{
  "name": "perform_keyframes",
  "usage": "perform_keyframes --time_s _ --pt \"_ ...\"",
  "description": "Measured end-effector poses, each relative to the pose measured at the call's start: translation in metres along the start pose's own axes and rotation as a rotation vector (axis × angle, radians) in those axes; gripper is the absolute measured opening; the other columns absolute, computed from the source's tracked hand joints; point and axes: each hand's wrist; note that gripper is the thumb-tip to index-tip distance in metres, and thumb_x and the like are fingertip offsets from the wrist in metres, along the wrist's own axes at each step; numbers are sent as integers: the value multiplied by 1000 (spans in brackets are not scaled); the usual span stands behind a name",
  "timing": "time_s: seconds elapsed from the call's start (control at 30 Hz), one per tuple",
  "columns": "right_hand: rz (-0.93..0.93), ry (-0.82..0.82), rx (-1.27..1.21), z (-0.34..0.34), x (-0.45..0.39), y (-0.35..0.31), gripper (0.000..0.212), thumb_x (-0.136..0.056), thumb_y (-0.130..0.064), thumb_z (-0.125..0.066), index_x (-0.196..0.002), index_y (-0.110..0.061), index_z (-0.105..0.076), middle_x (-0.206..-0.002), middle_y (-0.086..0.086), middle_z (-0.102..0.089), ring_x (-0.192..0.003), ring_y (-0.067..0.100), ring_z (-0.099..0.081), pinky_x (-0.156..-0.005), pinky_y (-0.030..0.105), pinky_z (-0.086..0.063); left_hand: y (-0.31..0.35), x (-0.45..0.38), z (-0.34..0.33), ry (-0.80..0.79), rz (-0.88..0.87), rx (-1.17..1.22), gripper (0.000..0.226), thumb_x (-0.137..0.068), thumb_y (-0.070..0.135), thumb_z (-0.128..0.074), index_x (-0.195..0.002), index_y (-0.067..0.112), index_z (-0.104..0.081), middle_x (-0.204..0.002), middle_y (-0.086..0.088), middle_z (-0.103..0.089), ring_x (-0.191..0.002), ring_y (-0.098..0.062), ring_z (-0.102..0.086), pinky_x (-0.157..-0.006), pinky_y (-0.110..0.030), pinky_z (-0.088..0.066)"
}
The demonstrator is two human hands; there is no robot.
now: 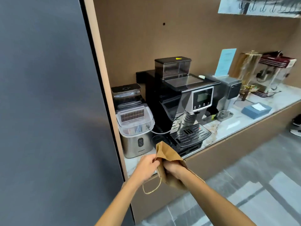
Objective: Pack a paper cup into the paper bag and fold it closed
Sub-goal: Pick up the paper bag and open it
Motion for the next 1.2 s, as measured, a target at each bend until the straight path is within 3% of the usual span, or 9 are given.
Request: perform_keyframes --time_s 0.1,0.2,0.5,0.6,0.7,0.83,0.97,1.1,1.2 --pt "0 74 -105 22 22 -3 11 -102 -15 -52 -93 -9 -53 -82 7 -54 -77 15 -54 -64 14 -49 18 9 -13 18 -22 9 28 -91 9 -49 -65 18 -55 -62 5 -45 -51 -3 -39 -50 -16 -32" --pt "-59 42 -218 41 41 0 17 -96 -26 -60 -90 -11 -62 -86 19 -66 -78 27 -67 -75 38 -59 33 15 -28 12 -30 -39 19 -90 9 -48 -80 1 -61 -69 -4 -55 -62 -12 -49 -59 -29 -41" --pt "-239 88 -130 122 66 45 33 -98 -29 -56 -118 -5 -64 -115 23 -69 -104 40 -67 -99 57 -51 96 24 -77 -43 -124 -87 25 -87 9 -48 -73 -10 -55 -80 -28 -69 -83 -40 -67 -79 -51 -56" --pt "-382 242 -286 150 87 68 24 -99 -23 -50 -102 -3 -63 -82 21 -76 -70 31 -75 -67 43 -63 115 26 -94 -72 -120 -119 22 -82 7 -50 -71 -11 -57 -76 -29 -71 -82 -40 -69 -81 -50 -56" --pt "-426 267 -243 178 94 91 21 -102 -17 -45 -92 -6 -59 -54 12 -64 -36 17 -54 -37 21 -42 134 27 -116 -78 -126 -146 21 -82 6 -52 -67 -10 -56 -77 -32 -71 -79 -42 -69 -81 -50 -56" --pt "-336 324 -216 216 100 105 24 -95 -24 -57 -113 -10 -65 -92 13 -71 -76 22 -63 -56 23 -49 159 21 -152 -98 -116 -137 22 -83 2 -52 -62 2 -55 -64 -24 -66 -60 -31 -66 -73 -45 -56" --pt "-148 297 69 263 103 115 23 -97 -32 -57 -114 -17 -65 -106 2 -64 -82 14 -60 -72 24 -44 190 10 -193 -118 -101 -82 22 -85 2 -52 -64 4 -56 -53 -10 -61 -37 -9 -56 -55 -32 -47" --pt "-48 165 661 318 110 141 27 -96 -41 -47 -115 -26 -59 -113 3 -62 -98 22 -59 -92 34 -50 225 -7 -239 -94 -110 -80 22 -82 4 -53 -61 2 -58 -55 -13 -63 -39 -10 -55 -57 -35 -50" --pt "-96 67 928 362 119 164 40 -90 -37 -53 -128 -30 -49 -125 0 -57 -104 22 -53 -84 26 -40 244 -15 -274 -95 -96 -144 23 -76 15 -53 -65 -4 -61 -59 -15 -72 -57 -26 -69 -70 -41 -58"
Point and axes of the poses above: each hand's wrist, its own x-axis away from the middle knuckle, its own z-axis out of the back of the hand, y = z × x
